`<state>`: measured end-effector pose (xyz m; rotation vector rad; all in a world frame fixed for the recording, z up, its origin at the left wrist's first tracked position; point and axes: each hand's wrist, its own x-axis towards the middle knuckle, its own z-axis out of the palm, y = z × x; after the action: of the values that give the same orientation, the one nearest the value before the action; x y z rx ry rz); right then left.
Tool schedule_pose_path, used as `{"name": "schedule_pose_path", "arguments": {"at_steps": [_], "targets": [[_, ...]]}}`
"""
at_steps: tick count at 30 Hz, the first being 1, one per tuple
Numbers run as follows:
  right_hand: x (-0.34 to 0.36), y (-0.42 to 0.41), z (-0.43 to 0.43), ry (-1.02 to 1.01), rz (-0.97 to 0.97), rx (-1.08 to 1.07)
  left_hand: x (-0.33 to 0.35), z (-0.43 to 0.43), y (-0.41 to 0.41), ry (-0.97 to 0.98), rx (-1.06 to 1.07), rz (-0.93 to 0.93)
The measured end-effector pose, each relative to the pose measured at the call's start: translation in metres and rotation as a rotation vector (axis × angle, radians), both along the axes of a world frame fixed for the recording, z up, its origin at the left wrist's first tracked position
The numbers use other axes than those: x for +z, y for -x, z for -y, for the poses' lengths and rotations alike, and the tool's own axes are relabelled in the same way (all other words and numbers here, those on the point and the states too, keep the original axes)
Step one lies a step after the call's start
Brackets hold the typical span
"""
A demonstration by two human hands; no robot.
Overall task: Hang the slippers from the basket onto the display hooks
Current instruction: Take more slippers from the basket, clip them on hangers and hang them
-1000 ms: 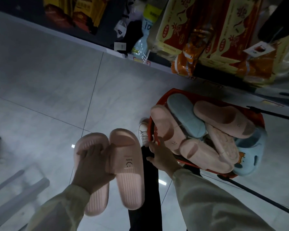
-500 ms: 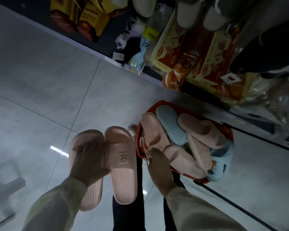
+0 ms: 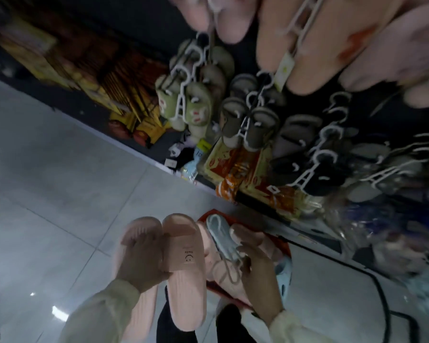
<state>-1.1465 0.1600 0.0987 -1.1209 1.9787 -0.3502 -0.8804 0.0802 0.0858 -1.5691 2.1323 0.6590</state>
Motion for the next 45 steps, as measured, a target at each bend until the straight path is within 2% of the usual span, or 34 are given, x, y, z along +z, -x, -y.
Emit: {"name": "schedule_pose_path", "arguments": {"at_steps": [3,7,10,14,18,20,23,27,32,34,39,45], "targets": [[0.070,0.017,0.002,0.135,0.017,0.020,0.047,0.005,0.016,0.063,-0.029,0.002],[0.157,0.037,0.004,0.291,0.103,-0.177,0.120,0.017,0.048,0.084,-0.079,-0.057],[0.218,0.054,-0.002,0.342,0.340,-0.289,0.184,0.021,0.080,0.194,-0.122,-0.158],[0.267,0.074,-0.030,0.447,0.329,-0.243,0.262,0.008,0.124,0.362,-0.195,-0.210],[0.302,0.087,-0.060,0.535,0.377,-0.224,0.303,-0.008,0.161,0.570,-0.320,-0.292],[0.316,0.092,-0.072,0.576,0.376,-0.192,0.321,-0.015,0.177,0.589,-0.357,-0.313],[0.331,0.100,-0.091,0.656,0.291,-0.173,0.346,-0.029,0.201,0.637,-0.445,-0.328],[0.345,0.112,-0.110,0.784,0.079,-0.146,0.376,-0.051,0.229,0.662,-0.519,-0.330],[0.371,0.128,-0.132,0.903,-0.074,-0.160,0.399,-0.073,0.252,0.791,-0.565,-0.423],[0.381,0.135,-0.140,0.878,-0.142,-0.147,0.407,-0.081,0.259,0.819,-0.581,-0.431],[0.410,0.150,-0.151,0.636,-0.325,-0.087,0.422,-0.099,0.266,0.885,-0.621,-0.451],[0.421,0.159,-0.153,0.581,-0.257,-0.157,0.417,-0.111,0.273,0.875,-0.650,-0.471]]}}
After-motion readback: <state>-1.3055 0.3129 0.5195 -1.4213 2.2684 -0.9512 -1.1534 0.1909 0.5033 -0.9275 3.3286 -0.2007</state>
